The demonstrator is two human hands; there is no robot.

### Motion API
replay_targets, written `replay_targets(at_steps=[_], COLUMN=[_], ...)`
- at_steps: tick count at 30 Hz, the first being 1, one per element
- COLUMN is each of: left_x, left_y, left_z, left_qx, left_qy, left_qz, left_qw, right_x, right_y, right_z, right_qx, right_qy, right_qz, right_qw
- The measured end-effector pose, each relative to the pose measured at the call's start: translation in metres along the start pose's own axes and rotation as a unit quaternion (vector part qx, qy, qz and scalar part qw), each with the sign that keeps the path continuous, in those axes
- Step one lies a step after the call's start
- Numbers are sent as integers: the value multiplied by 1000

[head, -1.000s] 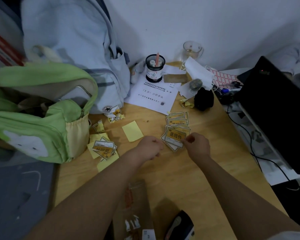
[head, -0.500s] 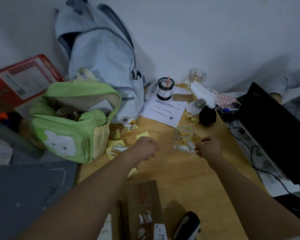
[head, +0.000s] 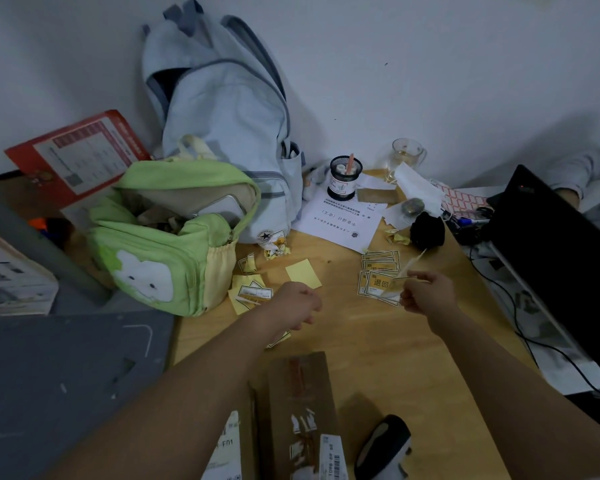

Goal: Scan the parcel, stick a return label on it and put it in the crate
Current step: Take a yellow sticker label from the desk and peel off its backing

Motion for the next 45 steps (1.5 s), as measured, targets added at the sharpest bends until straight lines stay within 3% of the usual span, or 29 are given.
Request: replay_targets(at_steps=[18, 22, 25, 33, 40, 45], left_x=[-6, -2, 7, 48, 115, 170], left_y=[3, 12, 26, 69, 108, 121], left_z=[-4, -2, 2, 37, 75, 98], left_qx=[6, 11, 18, 81, 252, 244], left_qy=[-1, 2, 9, 55, 57, 103], left_qz=[8, -1, -16, -96, -197, -259], left_qw=[1000, 1000, 1000, 991, 946, 929], right_x=[-11, -5, 10, 73, 141, 198], right_y=[-6, -24, -52, -139, -194, -221], right_z=[-9, -13, -20, -35, -47, -52], right_qx=[7, 14, 12, -78, -76, -88], right_qy=[-54, -120, -182, -242, -241, -240], right_qz=[-21, -6, 22, 133, 229, 283], right_qw=[998, 993, 983, 958, 940, 924])
Point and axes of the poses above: each hand's wrist, its own x-axis away from the middle knuckle, its own z-axis out of the back of the hand, y = z × x, the point moved 3 cm from there along -x, towards the middle knuckle, and after that the axes turned 5 degrees about x, right-handed, at the moved point
